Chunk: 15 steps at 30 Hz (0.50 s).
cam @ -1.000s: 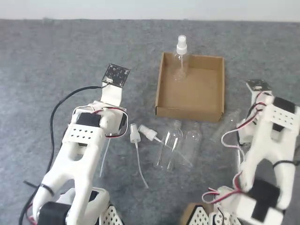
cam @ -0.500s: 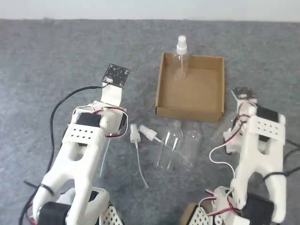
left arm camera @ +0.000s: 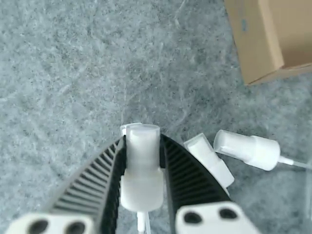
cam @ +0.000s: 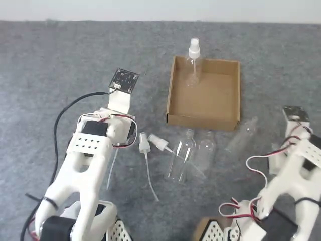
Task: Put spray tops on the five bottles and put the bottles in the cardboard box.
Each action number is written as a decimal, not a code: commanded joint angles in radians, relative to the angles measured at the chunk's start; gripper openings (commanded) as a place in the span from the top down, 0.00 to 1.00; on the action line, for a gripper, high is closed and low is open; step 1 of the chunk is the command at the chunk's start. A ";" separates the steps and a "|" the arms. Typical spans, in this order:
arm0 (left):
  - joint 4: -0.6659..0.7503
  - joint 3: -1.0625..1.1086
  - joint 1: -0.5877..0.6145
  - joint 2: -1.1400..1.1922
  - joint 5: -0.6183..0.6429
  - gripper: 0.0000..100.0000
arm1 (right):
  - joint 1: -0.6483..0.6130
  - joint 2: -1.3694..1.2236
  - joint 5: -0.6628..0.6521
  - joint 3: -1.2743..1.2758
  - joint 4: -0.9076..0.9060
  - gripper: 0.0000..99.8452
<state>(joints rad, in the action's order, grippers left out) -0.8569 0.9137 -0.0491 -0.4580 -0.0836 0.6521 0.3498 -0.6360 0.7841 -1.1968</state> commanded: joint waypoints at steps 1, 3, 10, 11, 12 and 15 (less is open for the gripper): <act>0.020 -0.004 -0.006 -0.040 0.018 0.99 | 0.064 0.041 -0.058 -0.014 0.024 0.73; 0.020 -0.004 -0.006 -0.040 0.018 0.99 | 0.061 0.042 -0.057 -0.015 0.018 0.73; 0.020 -0.004 -0.006 -0.038 0.018 0.99 | -0.058 0.041 -0.052 -0.118 -0.087 0.73; 0.020 -0.004 -0.006 -0.038 0.018 0.99 | -0.076 0.041 -0.052 -0.143 -0.110 0.73; 0.020 -0.004 -0.006 -0.038 0.018 0.99 | -0.094 0.041 -0.051 -0.166 -0.130 0.73; 0.020 -0.004 -0.006 -0.038 0.018 0.99 | -0.124 0.001 -0.026 -0.206 -0.139 0.73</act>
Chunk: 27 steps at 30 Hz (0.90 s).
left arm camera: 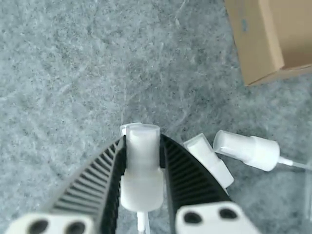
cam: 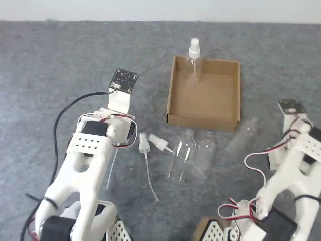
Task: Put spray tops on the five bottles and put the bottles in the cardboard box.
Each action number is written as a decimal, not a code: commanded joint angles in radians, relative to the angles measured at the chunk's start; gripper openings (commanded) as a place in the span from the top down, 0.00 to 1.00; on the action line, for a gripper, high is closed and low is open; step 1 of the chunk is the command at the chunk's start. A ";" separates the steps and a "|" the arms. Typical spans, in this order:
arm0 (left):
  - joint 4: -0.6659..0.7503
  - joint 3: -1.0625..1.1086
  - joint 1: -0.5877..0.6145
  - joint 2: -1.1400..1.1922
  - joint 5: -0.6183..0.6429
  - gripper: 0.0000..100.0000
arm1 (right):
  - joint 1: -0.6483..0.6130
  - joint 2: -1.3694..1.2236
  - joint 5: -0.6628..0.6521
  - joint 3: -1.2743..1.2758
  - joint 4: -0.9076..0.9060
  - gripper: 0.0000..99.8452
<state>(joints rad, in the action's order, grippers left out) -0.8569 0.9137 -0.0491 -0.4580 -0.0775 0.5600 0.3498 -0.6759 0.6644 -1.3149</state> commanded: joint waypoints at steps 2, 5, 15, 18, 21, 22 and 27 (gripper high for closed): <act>0.020 -0.004 -0.006 -0.038 0.012 0.99 | -0.033 -0.067 0.017 -0.115 0.001 0.73; 0.020 -0.004 -0.006 -0.038 0.012 0.99 | -0.025 -0.200 0.015 -0.176 0.015 0.73; 0.020 -0.004 -0.006 -0.038 0.012 0.99 | -0.024 -0.418 0.015 -0.278 0.013 0.74; 0.020 -0.004 -0.006 -0.038 0.012 0.99 | -0.024 -0.423 0.015 -0.281 0.015 0.79; 0.020 -0.004 -0.006 -0.038 0.012 0.99 | -0.024 -0.429 0.015 -0.281 0.016 0.80; 0.020 -0.004 -0.006 -0.038 0.012 0.99 | -0.024 -0.433 0.015 -0.281 0.016 0.80; 0.020 -0.004 -0.006 -0.038 0.012 0.99 | -0.024 -0.475 0.015 -0.276 0.050 0.80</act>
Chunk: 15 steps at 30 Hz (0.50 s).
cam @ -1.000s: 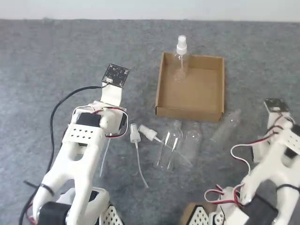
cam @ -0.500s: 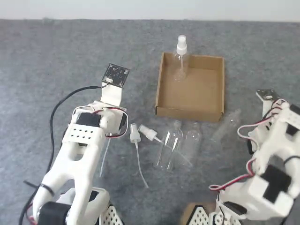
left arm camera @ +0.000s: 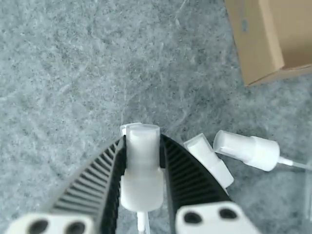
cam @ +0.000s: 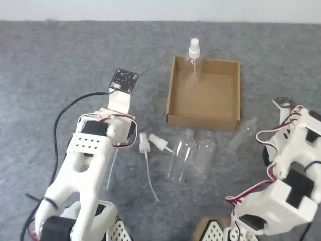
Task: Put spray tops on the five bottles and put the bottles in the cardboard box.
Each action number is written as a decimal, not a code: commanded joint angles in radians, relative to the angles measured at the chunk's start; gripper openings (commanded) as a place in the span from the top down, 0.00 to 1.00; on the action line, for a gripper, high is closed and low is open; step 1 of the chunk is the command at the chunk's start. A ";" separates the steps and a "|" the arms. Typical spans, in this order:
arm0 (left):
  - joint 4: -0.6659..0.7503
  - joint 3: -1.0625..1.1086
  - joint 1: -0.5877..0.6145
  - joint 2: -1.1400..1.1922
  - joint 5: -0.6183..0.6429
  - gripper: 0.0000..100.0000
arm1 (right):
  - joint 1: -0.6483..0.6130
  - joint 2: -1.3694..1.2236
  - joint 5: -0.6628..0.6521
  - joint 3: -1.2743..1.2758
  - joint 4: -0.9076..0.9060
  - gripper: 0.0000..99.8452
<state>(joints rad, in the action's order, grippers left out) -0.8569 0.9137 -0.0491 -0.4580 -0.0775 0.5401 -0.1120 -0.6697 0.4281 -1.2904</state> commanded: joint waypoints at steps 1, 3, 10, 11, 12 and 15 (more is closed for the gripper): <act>0.020 -0.004 -0.006 -0.038 0.012 0.99 | -0.004 -0.019 0.009 -0.040 0.025 0.79; 0.020 -0.004 -0.006 -0.038 0.012 0.99 | -0.005 -0.027 0.006 -0.040 0.022 0.75; 0.020 -0.004 -0.006 -0.038 0.012 0.99 | -0.005 -0.027 -0.018 -0.041 0.015 0.75; 0.020 -0.004 -0.006 -0.038 0.012 0.99 | -0.005 -0.027 -0.018 -0.044 0.015 0.77; 0.020 -0.004 -0.006 -0.038 0.012 0.99 | -0.005 -0.027 -0.018 -0.044 0.015 0.79; 0.020 -0.004 -0.006 -0.038 0.012 0.99 | -0.007 -0.024 -0.018 -0.060 0.015 0.86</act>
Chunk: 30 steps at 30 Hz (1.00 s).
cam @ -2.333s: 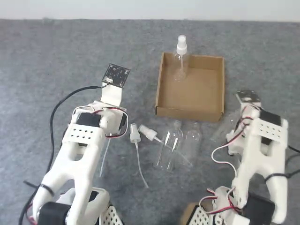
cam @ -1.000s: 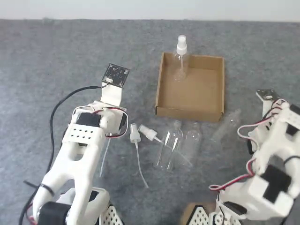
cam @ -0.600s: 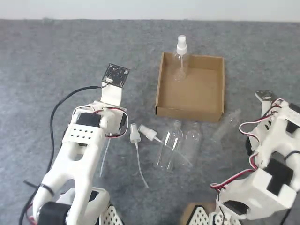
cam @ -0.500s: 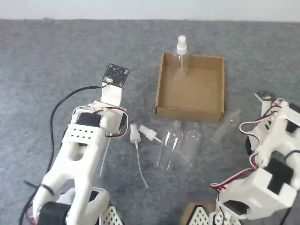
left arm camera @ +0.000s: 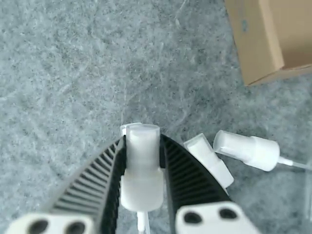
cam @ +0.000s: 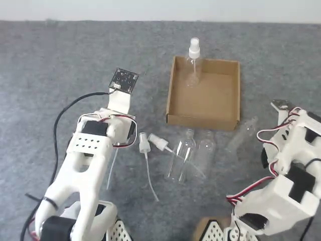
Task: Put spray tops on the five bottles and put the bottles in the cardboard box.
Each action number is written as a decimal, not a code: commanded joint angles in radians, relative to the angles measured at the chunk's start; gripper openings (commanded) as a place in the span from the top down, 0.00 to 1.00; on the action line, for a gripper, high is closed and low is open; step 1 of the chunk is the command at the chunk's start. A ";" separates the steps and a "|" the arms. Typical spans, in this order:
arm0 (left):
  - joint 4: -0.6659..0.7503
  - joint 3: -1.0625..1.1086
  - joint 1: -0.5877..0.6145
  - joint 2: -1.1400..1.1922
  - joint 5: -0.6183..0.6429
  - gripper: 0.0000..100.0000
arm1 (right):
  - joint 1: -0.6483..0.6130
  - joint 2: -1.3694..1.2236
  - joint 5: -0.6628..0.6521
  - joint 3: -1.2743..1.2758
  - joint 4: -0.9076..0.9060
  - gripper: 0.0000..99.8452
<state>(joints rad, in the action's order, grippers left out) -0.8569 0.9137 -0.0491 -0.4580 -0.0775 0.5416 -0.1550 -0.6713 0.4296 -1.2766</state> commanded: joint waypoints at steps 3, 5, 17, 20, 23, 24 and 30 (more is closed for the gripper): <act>0.021 -0.004 -0.006 -0.038 0.012 0.99 | -0.013 0.019 -0.014 -0.143 -0.053 0.91; 0.028 -0.004 -0.006 -0.038 0.012 0.99 | -0.027 0.019 -0.003 -0.222 -0.133 0.92; 0.055 -0.038 0.006 -0.051 0.011 0.99 | -0.314 0.377 0.242 -0.331 -0.248 0.92; -0.057 -0.166 0.006 -0.051 0.012 0.99 | -0.472 0.479 0.319 -0.278 -0.200 0.92; -0.149 -0.303 0.006 -0.051 0.028 0.99 | -0.634 0.555 0.382 -0.224 -0.124 0.98; -0.172 -0.348 0.008 -0.051 0.040 0.99 | -0.687 0.572 0.402 -0.207 -0.094 1.00; -0.287 -0.579 0.072 -0.055 0.049 0.99 | -0.912 0.581 0.503 -0.158 -0.004 0.99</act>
<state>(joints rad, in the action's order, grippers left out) -1.1009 0.4749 -0.0015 -0.4641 -0.0453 -0.2854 0.3728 -0.2140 0.2716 -1.3318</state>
